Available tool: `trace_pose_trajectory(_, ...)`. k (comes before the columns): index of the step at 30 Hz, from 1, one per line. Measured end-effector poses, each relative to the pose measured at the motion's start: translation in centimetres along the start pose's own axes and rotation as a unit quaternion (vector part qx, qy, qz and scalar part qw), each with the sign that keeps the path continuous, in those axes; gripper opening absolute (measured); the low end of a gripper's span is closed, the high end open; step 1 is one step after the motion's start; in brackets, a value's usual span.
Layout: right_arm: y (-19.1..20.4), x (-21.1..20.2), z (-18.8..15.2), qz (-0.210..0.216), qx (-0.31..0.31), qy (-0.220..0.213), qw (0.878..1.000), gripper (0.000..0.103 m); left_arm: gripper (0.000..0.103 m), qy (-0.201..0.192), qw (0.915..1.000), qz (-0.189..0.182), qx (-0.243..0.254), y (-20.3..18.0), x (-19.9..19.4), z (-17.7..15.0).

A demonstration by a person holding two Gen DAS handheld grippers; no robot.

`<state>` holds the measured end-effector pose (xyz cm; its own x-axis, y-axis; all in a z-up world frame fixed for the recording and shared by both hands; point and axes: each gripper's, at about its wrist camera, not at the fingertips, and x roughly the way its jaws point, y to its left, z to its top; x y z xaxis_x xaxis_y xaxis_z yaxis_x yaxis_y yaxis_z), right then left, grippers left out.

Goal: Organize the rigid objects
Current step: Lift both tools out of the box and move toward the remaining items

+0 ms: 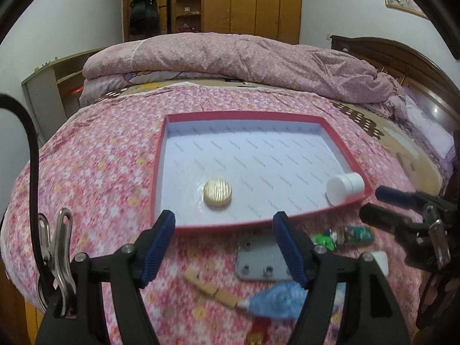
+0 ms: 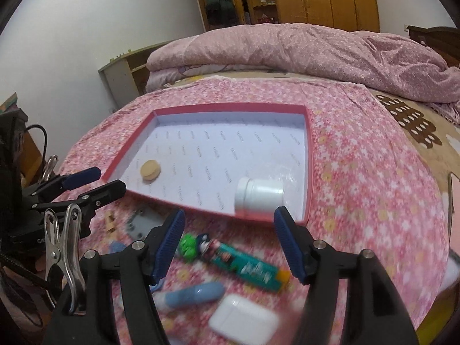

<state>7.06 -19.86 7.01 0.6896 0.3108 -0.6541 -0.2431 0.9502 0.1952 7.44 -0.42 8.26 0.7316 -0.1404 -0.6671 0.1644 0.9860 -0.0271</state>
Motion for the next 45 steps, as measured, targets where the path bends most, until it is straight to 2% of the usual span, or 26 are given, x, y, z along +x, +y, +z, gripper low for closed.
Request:
trace_pose_trajectory(9, 0.8, -2.0, -3.0, 0.006, 0.013, 0.004, 1.000, 0.066, 0.074, 0.013, 0.9998, 0.013, 0.011, 0.9, -1.7, -2.9)
trace_pose_trajectory(17, 0.9, -3.6, -6.4, 0.023, 0.018, 0.024, 0.999, 0.066, 0.074, 0.051, 0.9984, -0.007, 0.026, 1.8, -1.2, -5.8)
trace_pose_trajectory(21, 1.2, -3.9, -8.2, 0.050, 0.016, 0.045, 0.998, 0.066, 0.074, 0.055, 0.9980, -0.016, 0.028, 2.0, -1.3, -6.7)
trace_pose_trajectory(31, 2.8, -3.6, -10.9, 0.065, -0.012, 0.076, 0.995, 0.066, 0.074, 0.056, 0.9966, -0.039, 0.046, 0.9, -1.7, -8.0)
trace_pose_trajectory(33, 3.1, -3.2, -11.1, 0.060, -0.016, 0.083, 0.995, 0.066, 0.074, 0.058, 0.9963, -0.035, 0.054, 0.7, -1.7, -8.2)
trace_pose_trajectory(37, 3.7, -2.6, -11.6, 0.052, -0.026, 0.090, 0.994, 0.066, 0.074, 0.059, 0.9955, -0.051, 0.055, 0.4, -1.9, -8.8)
trace_pose_trajectory(42, 4.6, -2.0, -11.9, 0.036, -0.044, 0.083, 0.995, 0.066, 0.074, 0.061, 0.9936, -0.060, 0.073, -0.7, -1.8, -9.3)
trace_pose_trajectory(45, 4.9, -1.9, -12.0, 0.025, -0.055, 0.076, 0.995, 0.060, 0.074, 0.060, 0.9929, -0.058, 0.085, -1.6, -1.6, -9.7)
